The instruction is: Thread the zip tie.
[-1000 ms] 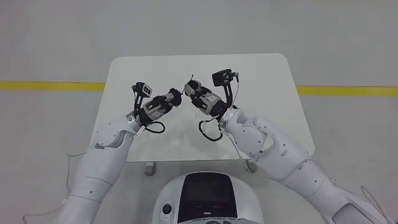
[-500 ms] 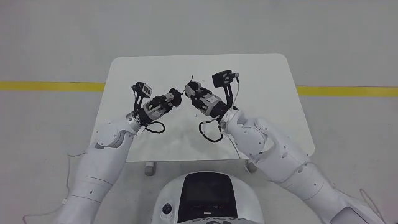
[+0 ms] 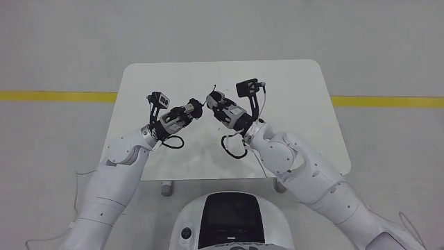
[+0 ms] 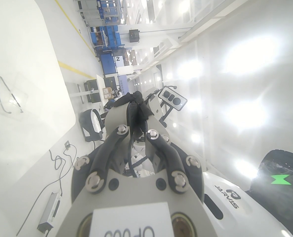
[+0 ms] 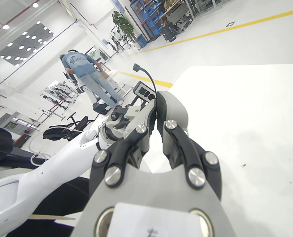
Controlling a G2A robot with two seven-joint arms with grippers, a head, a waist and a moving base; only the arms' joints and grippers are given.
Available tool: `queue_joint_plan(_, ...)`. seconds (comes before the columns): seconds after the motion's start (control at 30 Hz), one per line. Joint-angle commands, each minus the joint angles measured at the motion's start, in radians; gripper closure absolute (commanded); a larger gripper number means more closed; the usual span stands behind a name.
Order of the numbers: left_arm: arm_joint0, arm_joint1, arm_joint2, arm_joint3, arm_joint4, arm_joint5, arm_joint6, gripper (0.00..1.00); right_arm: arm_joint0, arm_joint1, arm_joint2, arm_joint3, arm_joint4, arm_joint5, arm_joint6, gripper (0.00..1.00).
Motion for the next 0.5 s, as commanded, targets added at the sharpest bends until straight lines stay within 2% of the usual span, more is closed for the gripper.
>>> queue_joint_plan(0.0, 0.0, 0.0, 0.0, 0.0, 0.0, 0.0, 0.0, 1.0, 0.0, -0.004, 0.001, 0.002, 0.0, 0.003, 0.001, 1.0)
queue_joint_plan(0.47, 0.0, 0.0, 0.0, 0.0, 0.0, 0.0, 0.0, 1.0, -0.022, -0.019, 0.029, 0.001, -0.035, 0.011, 0.014, 1.0)
